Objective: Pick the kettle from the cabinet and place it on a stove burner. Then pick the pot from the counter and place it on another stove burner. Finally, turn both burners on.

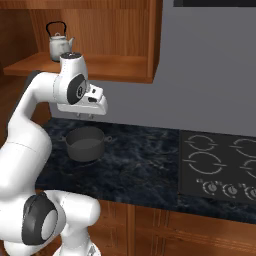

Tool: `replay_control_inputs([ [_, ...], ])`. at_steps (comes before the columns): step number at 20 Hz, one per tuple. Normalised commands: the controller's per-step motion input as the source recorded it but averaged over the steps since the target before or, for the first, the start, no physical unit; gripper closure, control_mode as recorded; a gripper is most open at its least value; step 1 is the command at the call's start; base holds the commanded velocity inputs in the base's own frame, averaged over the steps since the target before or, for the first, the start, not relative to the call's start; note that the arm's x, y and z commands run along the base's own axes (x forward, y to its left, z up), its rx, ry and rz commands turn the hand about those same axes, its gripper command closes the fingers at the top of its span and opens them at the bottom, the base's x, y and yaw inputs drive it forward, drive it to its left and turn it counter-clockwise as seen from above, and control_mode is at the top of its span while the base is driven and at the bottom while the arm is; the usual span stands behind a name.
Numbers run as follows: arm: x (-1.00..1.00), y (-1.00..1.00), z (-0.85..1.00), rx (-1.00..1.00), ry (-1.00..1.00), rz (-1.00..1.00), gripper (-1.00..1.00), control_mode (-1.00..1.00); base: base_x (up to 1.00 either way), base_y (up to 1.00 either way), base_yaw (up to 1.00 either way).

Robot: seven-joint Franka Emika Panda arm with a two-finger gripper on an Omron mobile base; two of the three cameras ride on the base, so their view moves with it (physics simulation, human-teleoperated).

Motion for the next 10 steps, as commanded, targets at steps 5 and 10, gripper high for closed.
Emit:
replay_control_inputs([
  [5, -0.04, 0.00, 0.00, 0.00, -0.04, 0.00, -1.00, -1.00, 0.00, 0.00, 0.00],
  [10, -0.23, 0.01, 0.00, -0.02, -0.16, -0.04, -1.00, -1.00, 0.00, 0.00, 0.00],
])
